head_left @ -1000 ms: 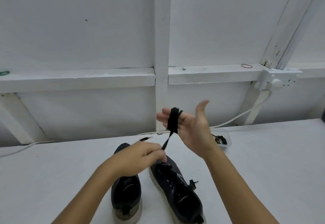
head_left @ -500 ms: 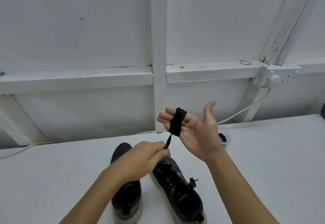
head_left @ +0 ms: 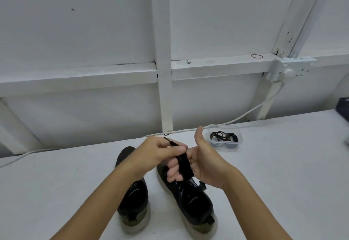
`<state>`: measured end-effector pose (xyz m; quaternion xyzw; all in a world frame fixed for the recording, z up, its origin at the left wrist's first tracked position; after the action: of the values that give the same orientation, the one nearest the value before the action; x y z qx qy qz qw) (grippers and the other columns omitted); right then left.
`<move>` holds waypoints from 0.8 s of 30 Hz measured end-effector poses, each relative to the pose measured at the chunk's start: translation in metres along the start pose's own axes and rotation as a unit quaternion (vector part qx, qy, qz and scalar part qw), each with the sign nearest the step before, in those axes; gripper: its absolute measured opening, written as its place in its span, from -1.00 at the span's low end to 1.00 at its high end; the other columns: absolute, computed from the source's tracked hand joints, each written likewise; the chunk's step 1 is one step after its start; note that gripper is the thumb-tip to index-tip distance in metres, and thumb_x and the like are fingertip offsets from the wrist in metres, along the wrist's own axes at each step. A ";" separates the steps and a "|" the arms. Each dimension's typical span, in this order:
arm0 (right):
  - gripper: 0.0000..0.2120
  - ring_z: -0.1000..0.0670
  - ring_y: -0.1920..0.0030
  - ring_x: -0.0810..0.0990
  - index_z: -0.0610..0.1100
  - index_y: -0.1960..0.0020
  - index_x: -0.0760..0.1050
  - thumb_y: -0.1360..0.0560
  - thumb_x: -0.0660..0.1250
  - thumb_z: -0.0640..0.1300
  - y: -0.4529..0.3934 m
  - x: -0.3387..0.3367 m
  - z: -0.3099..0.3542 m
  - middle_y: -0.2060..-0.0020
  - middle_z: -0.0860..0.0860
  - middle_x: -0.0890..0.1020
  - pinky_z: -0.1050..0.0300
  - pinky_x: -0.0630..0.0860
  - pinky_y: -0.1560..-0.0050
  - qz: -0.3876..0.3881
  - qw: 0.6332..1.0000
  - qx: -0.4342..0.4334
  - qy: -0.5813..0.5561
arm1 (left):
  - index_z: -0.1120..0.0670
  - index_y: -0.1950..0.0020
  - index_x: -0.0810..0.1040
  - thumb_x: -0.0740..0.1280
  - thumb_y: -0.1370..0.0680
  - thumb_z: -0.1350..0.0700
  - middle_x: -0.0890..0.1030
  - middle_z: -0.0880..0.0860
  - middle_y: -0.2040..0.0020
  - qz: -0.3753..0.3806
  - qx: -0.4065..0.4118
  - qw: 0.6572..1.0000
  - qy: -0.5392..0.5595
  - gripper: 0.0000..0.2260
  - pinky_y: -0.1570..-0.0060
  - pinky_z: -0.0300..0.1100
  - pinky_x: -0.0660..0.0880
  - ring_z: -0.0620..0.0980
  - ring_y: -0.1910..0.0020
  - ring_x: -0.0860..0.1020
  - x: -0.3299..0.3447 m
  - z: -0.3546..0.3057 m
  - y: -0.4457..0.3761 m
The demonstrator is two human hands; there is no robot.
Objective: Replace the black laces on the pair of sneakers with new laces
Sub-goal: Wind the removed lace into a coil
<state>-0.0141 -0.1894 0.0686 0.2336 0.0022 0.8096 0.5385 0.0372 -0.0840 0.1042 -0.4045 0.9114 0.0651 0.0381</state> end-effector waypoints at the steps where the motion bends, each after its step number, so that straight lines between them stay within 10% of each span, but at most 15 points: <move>1: 0.02 -0.20 0.12 0.69 -0.35 0.05 0.62 -0.46 -0.24 0.50 0.003 -0.002 -0.003 0.17 -0.27 0.68 0.12 0.59 0.08 -0.005 1.000 0.006 0.005 | 0.31 0.01 0.64 0.42 -0.51 0.09 0.51 0.35 0.31 0.016 -0.042 0.997 0.061 -0.74 0.13 -0.18 0.57 0.21 0.24 0.59 0.009 0.010 0.003; 6: -0.39 -0.13 0.25 0.68 -0.27 0.12 0.59 -0.67 0.00 0.17 0.024 -0.018 -0.015 0.30 -0.17 0.67 0.19 0.57 0.19 -0.051 0.998 0.025 -0.006 | 0.21 0.30 0.48 0.32 -0.60 0.07 0.43 0.21 0.39 0.064 -0.109 0.967 0.223 -0.68 0.19 0.00 0.53 0.16 0.38 0.42 0.048 0.041 0.004; 11: -0.65 -0.16 0.31 0.64 -0.22 0.21 0.59 -0.57 0.19 -0.01 0.043 -0.047 -0.029 0.39 -0.13 0.63 0.06 0.50 0.14 -0.085 0.995 -0.002 -0.057 | 0.21 -0.02 0.61 0.33 -0.58 0.13 0.56 0.23 0.22 0.054 -0.159 0.945 0.279 -0.85 -0.06 0.17 0.53 0.19 0.34 0.53 0.076 0.058 -0.008; 15: -0.54 -0.10 0.49 0.50 -0.16 0.47 0.47 -0.54 0.14 -0.01 0.061 -0.077 -0.036 0.57 -0.09 0.47 0.11 0.44 0.30 -0.174 0.977 -0.026 -0.117 | 0.15 -0.22 0.63 0.39 -0.57 0.11 0.68 0.18 -0.02 0.087 -0.136 0.969 0.186 -0.76 -0.29 0.15 0.49 0.12 0.06 0.64 0.097 0.067 -0.026; 24: -0.35 -0.03 0.58 0.31 -0.08 0.57 0.25 -0.68 0.17 0.05 0.078 -0.135 -0.070 0.62 -0.03 0.19 0.16 0.27 0.46 -0.427 0.890 -0.025 -0.159 | 0.14 -0.04 0.66 0.41 -0.56 0.22 0.73 0.04 0.15 0.053 -0.093 0.994 0.019 -0.91 0.16 -0.32 0.48 -0.12 0.20 0.63 0.139 0.085 -0.076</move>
<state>-0.0666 -0.3232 -0.0247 0.3224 -0.0045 0.4533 0.8310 0.0020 -0.2233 -0.0034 -0.3583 0.9222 0.1442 -0.0203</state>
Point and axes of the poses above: each hand's wrist, its own y-axis away from the middle knuckle, its own x-axis out of the palm, z = x × y, the point moved 6 cm from there along -y, towards the middle knuckle
